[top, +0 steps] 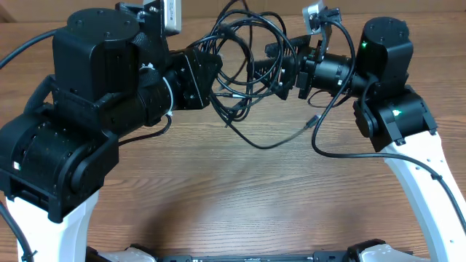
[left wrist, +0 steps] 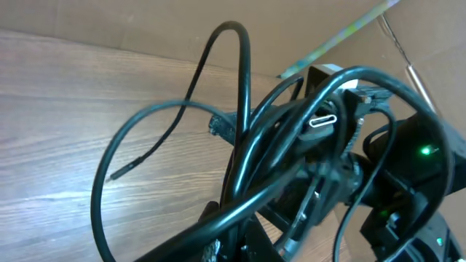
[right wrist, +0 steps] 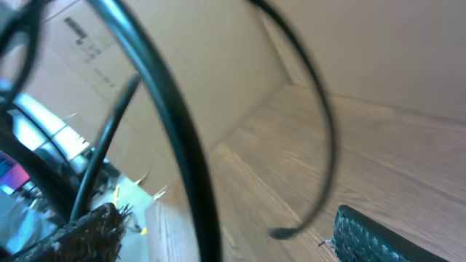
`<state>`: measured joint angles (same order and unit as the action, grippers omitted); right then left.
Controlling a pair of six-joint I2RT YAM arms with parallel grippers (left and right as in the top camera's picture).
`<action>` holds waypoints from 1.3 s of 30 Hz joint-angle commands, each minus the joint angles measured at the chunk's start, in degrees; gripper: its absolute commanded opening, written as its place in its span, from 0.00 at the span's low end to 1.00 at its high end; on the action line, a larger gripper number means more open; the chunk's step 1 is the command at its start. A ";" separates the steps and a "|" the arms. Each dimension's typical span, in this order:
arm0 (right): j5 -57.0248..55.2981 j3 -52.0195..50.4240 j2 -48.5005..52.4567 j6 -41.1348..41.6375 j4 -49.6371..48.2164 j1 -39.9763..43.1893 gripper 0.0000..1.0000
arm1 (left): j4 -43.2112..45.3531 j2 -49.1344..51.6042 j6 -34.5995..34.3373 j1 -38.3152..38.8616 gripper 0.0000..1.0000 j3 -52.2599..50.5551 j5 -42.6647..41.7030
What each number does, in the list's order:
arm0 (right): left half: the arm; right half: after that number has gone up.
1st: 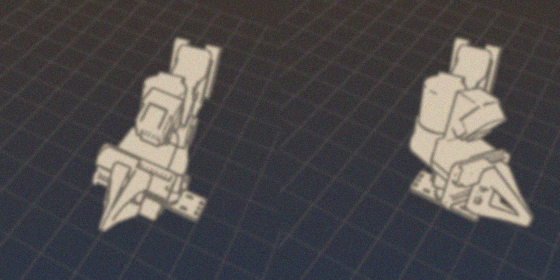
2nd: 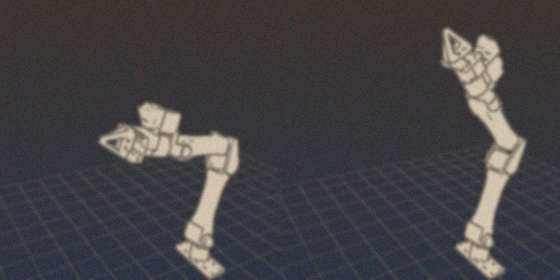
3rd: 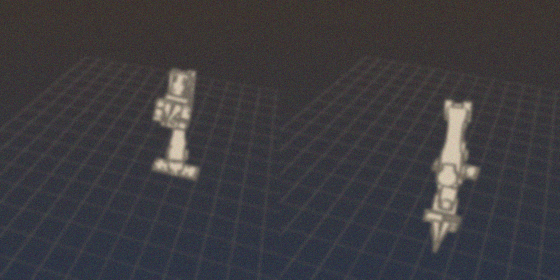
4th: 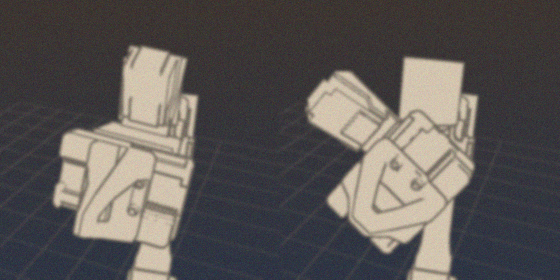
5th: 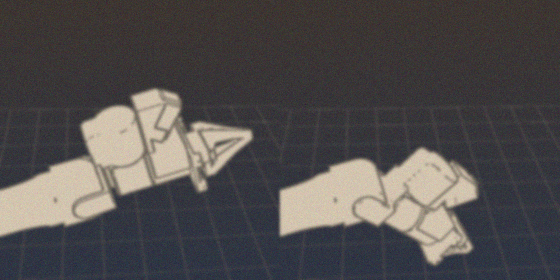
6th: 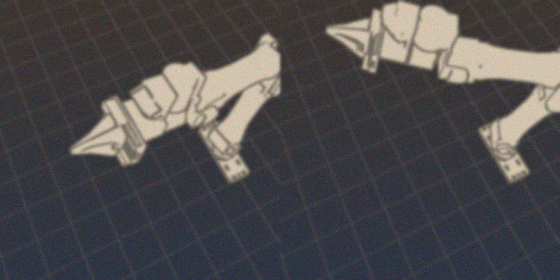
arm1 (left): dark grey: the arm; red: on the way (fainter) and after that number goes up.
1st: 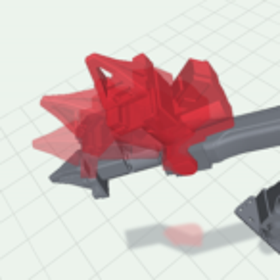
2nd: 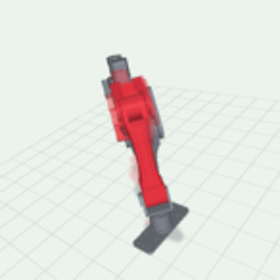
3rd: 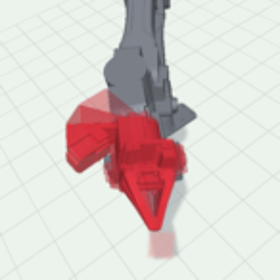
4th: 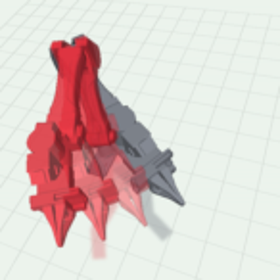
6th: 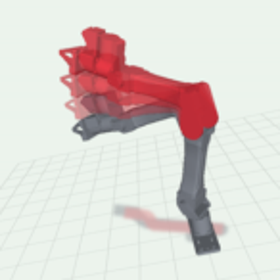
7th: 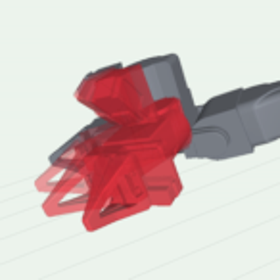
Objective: Untangle cables
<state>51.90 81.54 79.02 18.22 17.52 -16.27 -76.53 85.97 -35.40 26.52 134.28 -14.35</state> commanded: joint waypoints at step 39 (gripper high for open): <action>5.16 0.09 -0.87 0.02 -3.15 -3.98 0.72 | 7.69 3.21 7.26 -0.24 0.04 0.48 2.84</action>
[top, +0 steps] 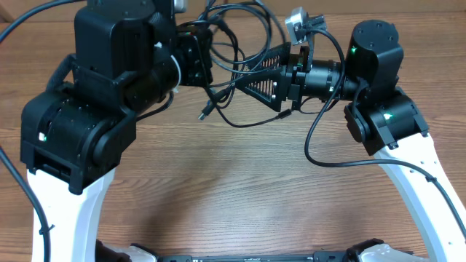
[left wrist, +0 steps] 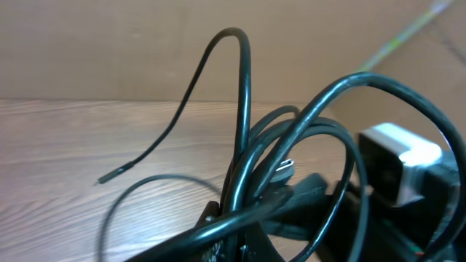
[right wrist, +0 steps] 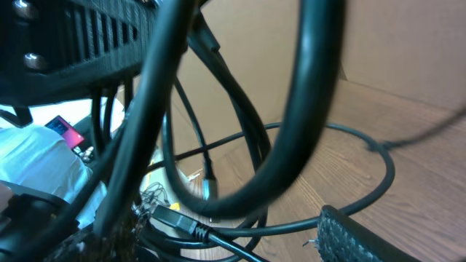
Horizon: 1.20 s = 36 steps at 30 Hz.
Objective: Untangle cables
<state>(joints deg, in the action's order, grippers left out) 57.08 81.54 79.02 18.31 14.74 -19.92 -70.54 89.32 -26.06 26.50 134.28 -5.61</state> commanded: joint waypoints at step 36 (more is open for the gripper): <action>-10.14 0.07 -0.46 -5.49 9.77 12.59 0.04 | -1.86 -6.10 -4.98 -15.10 0.04 0.52 -2.60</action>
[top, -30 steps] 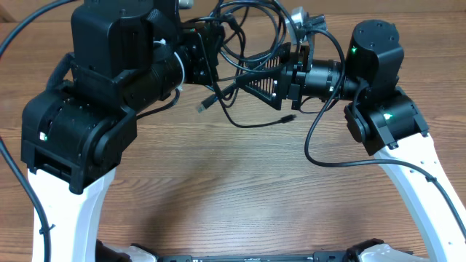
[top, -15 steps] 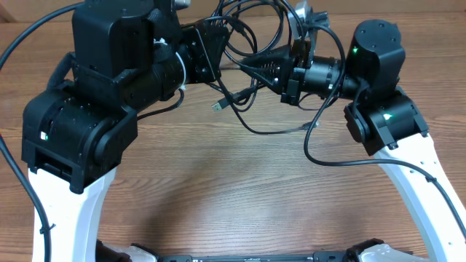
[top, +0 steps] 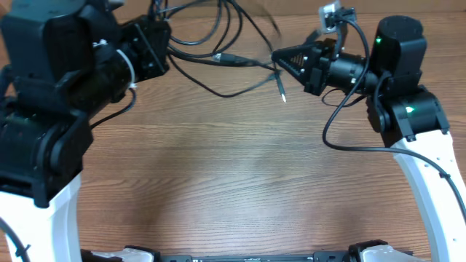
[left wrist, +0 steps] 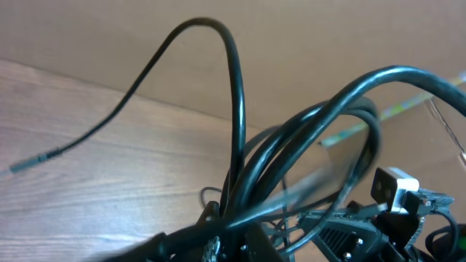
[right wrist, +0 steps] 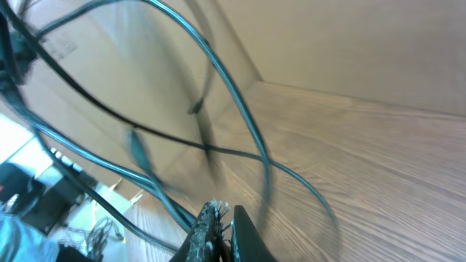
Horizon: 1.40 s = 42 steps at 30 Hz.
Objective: Untangle cables
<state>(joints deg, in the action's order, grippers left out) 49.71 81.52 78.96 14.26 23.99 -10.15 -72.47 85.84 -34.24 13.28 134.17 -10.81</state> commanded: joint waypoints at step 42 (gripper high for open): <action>-1.46 12.81 -1.90 -6.71 5.66 25.62 0.04 | -6.67 2.75 16.50 -2.01 0.30 0.59 4.15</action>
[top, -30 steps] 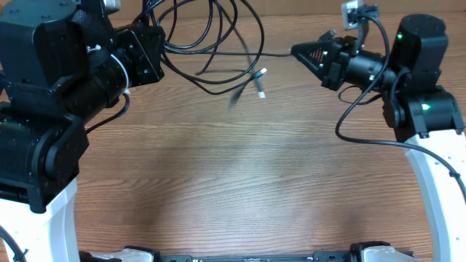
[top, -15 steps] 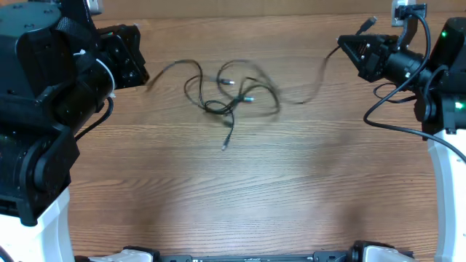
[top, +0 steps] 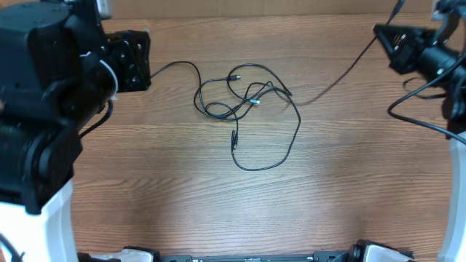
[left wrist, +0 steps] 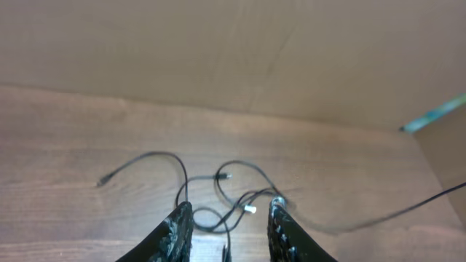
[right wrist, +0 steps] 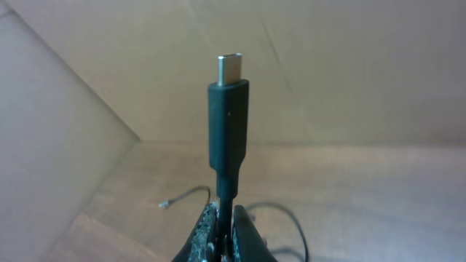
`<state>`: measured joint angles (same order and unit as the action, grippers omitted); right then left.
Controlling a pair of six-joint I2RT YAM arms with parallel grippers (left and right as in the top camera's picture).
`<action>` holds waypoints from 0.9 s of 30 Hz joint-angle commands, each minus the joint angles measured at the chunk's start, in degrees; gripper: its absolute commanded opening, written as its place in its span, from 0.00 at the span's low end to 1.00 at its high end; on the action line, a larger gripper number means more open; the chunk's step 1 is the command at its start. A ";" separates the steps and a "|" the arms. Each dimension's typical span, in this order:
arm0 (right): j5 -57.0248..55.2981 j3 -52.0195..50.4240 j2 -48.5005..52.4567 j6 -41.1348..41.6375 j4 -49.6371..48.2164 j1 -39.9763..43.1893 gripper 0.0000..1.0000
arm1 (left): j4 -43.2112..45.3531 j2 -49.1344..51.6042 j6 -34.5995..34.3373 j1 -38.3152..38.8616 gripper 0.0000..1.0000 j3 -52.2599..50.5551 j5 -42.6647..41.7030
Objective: Untangle cables
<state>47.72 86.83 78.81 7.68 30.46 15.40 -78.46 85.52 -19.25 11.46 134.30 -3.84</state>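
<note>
A loose tangle of thin black cables (top: 247, 102) lies on the wooden table, also seen ahead of the fingers as the tangle (left wrist: 218, 185) in the left wrist view. My left gripper (top: 142, 62) hangs at the far left, open (left wrist: 227, 215), holding nothing. My right gripper (top: 382, 33) is at the back right, shut (right wrist: 224, 215) on one black cable just below its USB-C plug (right wrist: 228, 109), which stands upright. That held cable (top: 342, 73) slants down to the tangle's right side.
The wooden table (top: 218, 211) runs across the whole overhead view. A brown cardboard wall (left wrist: 218, 58) stands along the back and continues behind the right gripper as the wall (right wrist: 349, 65). Both arm bases flank the table's front corners.
My left gripper has let go of the cable bundle and stands open; the tangle now lies on the table. My right gripper has moved far to the right, still shut on its cable.
First both grippers were close together at the back with the tangle lifted between them, the right one open. Then the right fingers were open inside the loops. Later the arms stood apart, right shut on a cable. Now the tangle lies spread on the table.
</note>
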 commanded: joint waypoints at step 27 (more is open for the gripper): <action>7.65 47.82 1.88 16.37 0.31 5.40 0.04 | 4.68 22.69 33.31 16.28 0.52 0.44 -36.30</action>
<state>51.37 134.63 77.10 19.90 30.46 20.32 -73.71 106.61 -0.01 26.24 134.28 -32.27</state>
